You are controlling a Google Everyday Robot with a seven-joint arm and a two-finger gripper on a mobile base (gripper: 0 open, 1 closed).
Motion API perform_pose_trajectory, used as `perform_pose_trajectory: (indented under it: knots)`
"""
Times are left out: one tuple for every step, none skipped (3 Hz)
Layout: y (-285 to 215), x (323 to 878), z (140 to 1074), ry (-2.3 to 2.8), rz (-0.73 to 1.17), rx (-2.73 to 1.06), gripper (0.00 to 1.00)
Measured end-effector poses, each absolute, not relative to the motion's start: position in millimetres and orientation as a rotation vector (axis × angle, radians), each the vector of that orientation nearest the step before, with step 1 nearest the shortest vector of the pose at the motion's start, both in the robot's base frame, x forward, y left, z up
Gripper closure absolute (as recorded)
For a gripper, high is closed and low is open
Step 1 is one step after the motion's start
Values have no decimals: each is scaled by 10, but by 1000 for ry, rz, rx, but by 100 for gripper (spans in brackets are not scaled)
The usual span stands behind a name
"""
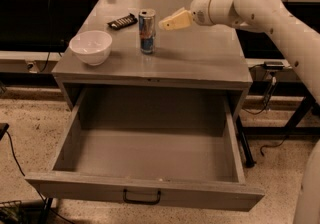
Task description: Place redbull can into top drawer
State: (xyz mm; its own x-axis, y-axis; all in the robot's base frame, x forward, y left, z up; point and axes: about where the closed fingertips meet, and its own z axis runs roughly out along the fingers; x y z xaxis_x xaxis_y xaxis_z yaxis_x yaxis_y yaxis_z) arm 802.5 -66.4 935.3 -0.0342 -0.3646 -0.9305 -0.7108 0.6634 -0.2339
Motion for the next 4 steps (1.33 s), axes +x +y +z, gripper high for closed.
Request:
perform_pose_trajectory:
  knots:
    - [-632, 7971, 9262, 1627, 490, -856, 0]
    - [-531, 7866, 9235, 1537, 702, -846, 0]
    - [-372, 7722, 9277, 1428, 806, -925, 0]
    - [-222, 7631, 9284, 1389, 792, -1017, 0]
